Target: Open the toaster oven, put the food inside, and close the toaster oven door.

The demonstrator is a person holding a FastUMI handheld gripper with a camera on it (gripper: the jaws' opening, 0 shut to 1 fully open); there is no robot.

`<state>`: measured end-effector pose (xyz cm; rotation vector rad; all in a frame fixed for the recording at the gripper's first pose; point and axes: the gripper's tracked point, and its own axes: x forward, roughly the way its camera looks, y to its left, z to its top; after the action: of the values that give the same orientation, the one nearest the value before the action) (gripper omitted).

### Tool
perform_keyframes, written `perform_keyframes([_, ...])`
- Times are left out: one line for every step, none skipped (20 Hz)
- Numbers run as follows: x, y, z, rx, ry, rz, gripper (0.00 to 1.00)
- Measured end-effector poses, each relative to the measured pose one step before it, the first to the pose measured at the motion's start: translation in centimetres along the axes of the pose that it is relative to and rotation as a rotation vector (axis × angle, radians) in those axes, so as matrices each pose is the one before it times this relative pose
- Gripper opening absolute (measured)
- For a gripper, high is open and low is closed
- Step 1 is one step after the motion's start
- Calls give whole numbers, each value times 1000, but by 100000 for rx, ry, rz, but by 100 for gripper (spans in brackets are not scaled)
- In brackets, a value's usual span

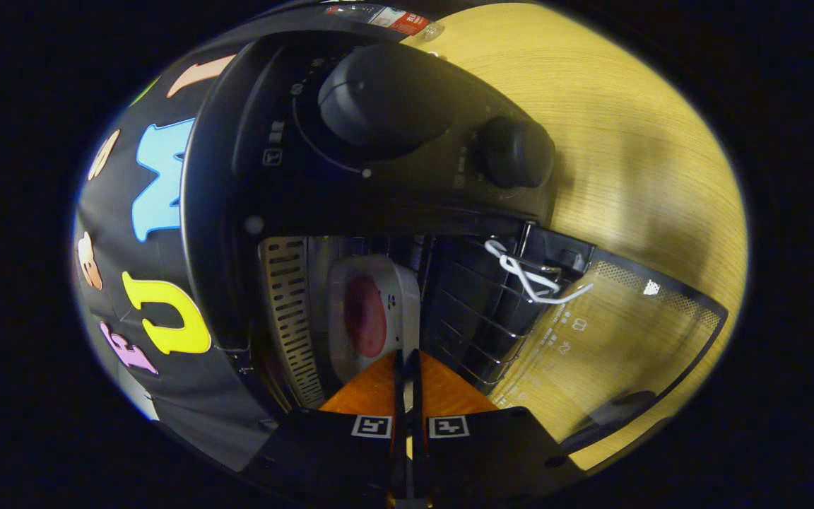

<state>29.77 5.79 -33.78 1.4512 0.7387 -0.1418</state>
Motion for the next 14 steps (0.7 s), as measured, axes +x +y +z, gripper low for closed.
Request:
perform_keyframes([-101,212,-286,-1845,898,922,9])
perform_keyframes([178,300,-810,-1482,1407,2427,13])
perform_keyframes([-19,-262,-739,-1011,1819,79,15])
perform_keyframes([-606,-179,-240,-1075,2014,158,18])
perform_keyframes([-326,202,-395,-856,1681,1642,19])
perform_keyframes([-508,85,-756,-1063,1559,741,27])
perform_keyframes([-501,53,-433,-1121,1138,612,33])
perform_keyframes([-515,216,-430,-1203,657,1113,47])
perform_keyframes([-424,58,-443,-1391,646,410,60])
perform_keyframes([-728,-54,-502,-1325,782,-199,72])
perform_keyframes([-561,-48,-563,-1082,927,-192,85])
perform_keyframes([-625,-170,-656,-1459,871,-294,98])
perform_keyframes([-645,-185,-549,-1367,963,-806,98])
perform_keyframes([-753,-97,-757,-1914,684,-299,97])
